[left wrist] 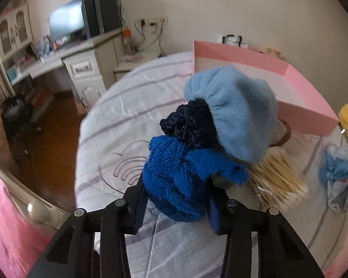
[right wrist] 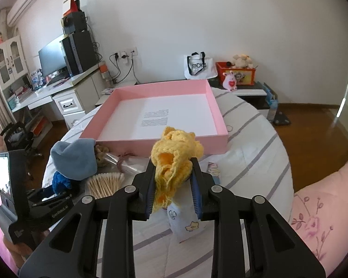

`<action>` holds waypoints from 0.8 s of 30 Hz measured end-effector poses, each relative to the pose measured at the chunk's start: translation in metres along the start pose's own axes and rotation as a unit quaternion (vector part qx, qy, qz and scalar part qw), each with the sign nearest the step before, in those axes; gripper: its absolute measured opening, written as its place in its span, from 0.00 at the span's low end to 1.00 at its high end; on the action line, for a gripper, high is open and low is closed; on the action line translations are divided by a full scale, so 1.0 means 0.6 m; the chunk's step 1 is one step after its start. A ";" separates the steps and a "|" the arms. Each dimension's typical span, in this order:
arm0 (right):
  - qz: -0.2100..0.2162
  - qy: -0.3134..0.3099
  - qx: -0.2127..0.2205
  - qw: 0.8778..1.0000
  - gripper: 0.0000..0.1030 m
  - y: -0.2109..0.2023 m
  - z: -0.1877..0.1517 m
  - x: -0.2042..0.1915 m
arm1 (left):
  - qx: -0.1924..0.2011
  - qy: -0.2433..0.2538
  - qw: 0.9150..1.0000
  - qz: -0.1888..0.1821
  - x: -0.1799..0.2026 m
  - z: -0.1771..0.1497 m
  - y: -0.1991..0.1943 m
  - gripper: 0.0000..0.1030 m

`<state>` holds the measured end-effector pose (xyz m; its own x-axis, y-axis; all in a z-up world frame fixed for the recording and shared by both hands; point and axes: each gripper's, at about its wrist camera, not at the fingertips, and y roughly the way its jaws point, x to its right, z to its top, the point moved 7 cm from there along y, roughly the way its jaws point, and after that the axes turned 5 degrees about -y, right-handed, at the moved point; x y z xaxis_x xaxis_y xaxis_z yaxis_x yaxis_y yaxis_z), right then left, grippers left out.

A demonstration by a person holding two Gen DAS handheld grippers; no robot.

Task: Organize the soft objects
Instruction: 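Grasp and lift the blue scarf with the left tool while the right tool lifts the yellow toy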

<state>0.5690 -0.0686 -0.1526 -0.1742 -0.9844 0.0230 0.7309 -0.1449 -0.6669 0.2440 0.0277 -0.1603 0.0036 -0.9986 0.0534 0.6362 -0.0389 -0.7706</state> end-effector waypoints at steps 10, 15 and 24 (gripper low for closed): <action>0.006 0.009 0.026 1.000 0.24 -0.041 0.001 0.011 | 0.056 0.011 0.998 0.010 0.004 -0.012 -0.091 0.37; 0.001 0.017 0.052 0.998 0.24 -0.078 0.013 0.026 | 0.095 0.009 0.995 0.004 0.003 -0.021 -0.161 0.37; 0.008 0.002 0.112 0.994 0.24 -0.161 0.035 0.017 | 0.166 0.007 0.986 -0.018 0.001 -0.046 -0.296 0.37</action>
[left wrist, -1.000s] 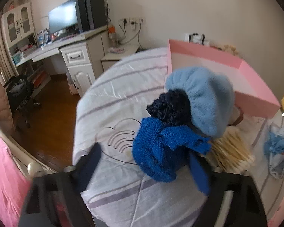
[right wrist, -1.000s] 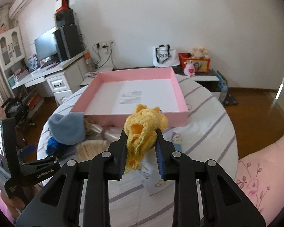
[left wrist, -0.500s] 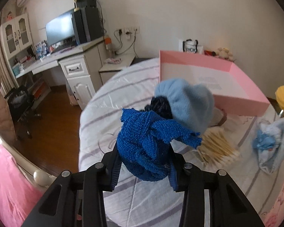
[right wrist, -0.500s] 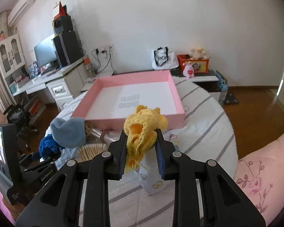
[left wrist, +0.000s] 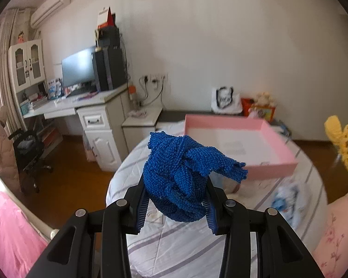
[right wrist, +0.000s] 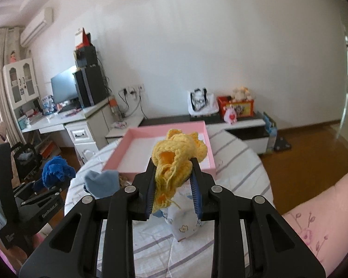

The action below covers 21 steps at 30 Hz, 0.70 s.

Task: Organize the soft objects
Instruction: 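Grasp and lift the blue scarf with the left tool while the right tool lifts the yellow toy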

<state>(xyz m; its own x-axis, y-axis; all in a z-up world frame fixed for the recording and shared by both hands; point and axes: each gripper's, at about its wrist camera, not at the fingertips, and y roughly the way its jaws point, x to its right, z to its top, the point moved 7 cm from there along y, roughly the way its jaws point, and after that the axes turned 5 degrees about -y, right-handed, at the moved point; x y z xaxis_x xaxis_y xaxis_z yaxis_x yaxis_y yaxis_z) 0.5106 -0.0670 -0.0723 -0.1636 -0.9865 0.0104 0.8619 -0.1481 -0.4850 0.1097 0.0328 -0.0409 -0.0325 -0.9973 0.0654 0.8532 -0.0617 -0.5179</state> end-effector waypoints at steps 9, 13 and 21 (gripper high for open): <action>0.010 -0.022 0.056 0.998 0.24 -0.064 0.038 -0.021 | 0.070 -0.006 0.997 -0.006 -0.015 -0.011 -0.131 0.37; 0.006 -0.033 0.075 0.997 0.24 -0.087 0.052 -0.034 | 0.096 -0.006 0.995 -0.006 -0.024 -0.033 -0.185 0.37; 0.003 -0.053 0.114 0.992 0.25 -0.138 0.069 -0.061 | 0.129 0.002 0.991 -0.017 -0.038 -0.092 -0.258 0.37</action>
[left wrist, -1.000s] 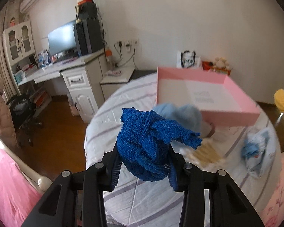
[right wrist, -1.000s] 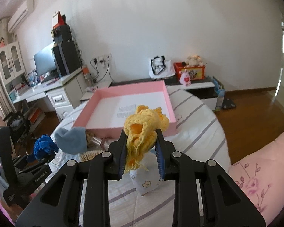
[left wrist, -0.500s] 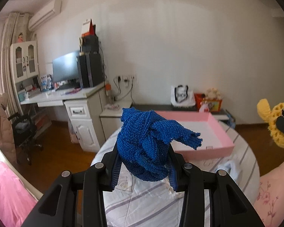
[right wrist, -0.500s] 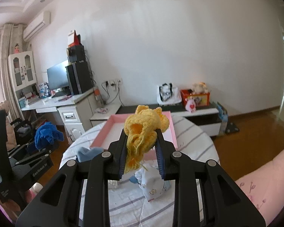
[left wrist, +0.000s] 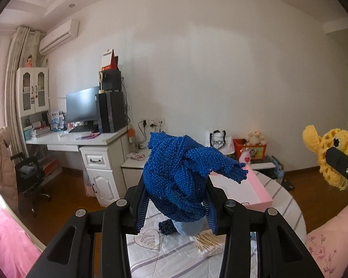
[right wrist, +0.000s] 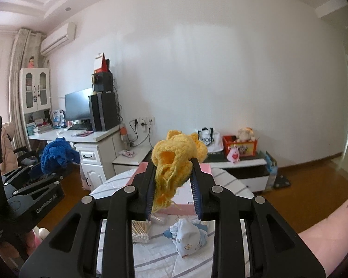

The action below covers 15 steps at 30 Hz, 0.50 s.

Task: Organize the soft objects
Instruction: 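Grasp and lift the blue scarf with the left tool while the right tool lifts the yellow toy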

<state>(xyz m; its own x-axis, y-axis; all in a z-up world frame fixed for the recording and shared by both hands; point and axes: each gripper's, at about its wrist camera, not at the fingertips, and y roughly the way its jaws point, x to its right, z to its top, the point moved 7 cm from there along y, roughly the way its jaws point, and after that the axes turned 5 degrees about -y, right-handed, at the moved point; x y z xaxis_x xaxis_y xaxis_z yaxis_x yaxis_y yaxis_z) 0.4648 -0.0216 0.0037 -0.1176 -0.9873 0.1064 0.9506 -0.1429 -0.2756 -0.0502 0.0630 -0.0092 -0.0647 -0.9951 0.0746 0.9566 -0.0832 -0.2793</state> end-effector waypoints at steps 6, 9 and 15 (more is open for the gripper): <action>-0.009 -0.009 0.016 1.000 0.25 -0.022 0.004 -0.004 | 0.001 0.004 1.000 -0.018 -0.010 -0.027 -0.035 0.37; -0.006 -0.006 0.017 1.000 0.25 -0.020 0.006 0.001 | 0.003 0.005 1.000 -0.020 -0.017 -0.036 -0.055 0.37; -0.010 -0.001 0.016 1.000 0.25 -0.017 0.000 0.007 | 0.002 0.009 1.000 -0.022 -0.018 -0.034 -0.055 0.37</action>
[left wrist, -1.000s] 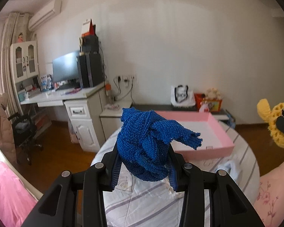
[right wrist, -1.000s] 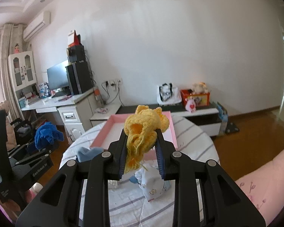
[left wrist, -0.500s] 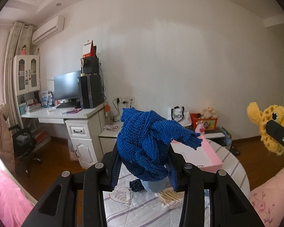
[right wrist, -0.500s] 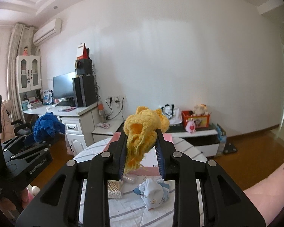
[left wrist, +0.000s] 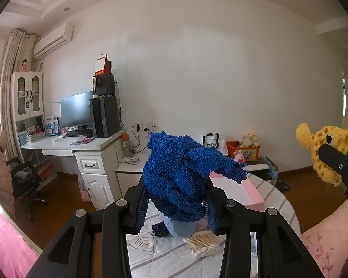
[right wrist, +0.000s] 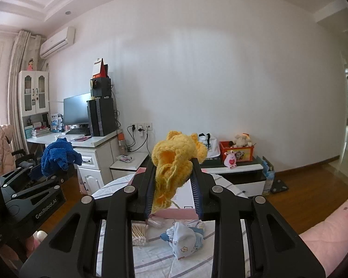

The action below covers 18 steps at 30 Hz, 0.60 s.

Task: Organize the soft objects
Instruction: 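Grasp and lift the blue scarf with the left tool while the right tool lifts the yellow toy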

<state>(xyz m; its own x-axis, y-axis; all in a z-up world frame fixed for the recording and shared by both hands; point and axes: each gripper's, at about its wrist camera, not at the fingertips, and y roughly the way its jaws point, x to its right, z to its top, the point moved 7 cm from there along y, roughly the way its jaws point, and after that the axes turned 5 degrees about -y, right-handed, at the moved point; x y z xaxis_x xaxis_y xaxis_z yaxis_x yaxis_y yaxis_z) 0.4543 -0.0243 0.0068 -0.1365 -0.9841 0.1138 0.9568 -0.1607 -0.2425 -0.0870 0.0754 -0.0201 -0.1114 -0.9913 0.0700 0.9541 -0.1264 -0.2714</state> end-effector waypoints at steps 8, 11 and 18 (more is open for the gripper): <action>-0.002 -0.002 -0.006 1.000 0.25 0.007 0.001 -0.001 | -0.009 0.003 1.000 0.001 -0.001 0.020 0.042 0.37; -0.005 -0.003 -0.011 1.000 0.25 0.016 -0.001 0.000 | -0.018 0.002 1.000 0.002 -0.001 0.031 0.071 0.37; -0.008 0.003 -0.048 0.999 0.25 0.072 -0.022 0.005 | -0.064 0.001 0.998 0.001 0.008 0.061 0.189 0.37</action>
<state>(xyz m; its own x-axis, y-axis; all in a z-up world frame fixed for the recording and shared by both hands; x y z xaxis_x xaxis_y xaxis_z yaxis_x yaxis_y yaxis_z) 0.4920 -0.0355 -0.0160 -0.1543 -0.9816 0.1125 0.9250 -0.1835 -0.3326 0.0310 0.0575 -0.0153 -0.1105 -0.9916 0.0674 0.9110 -0.1282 -0.3920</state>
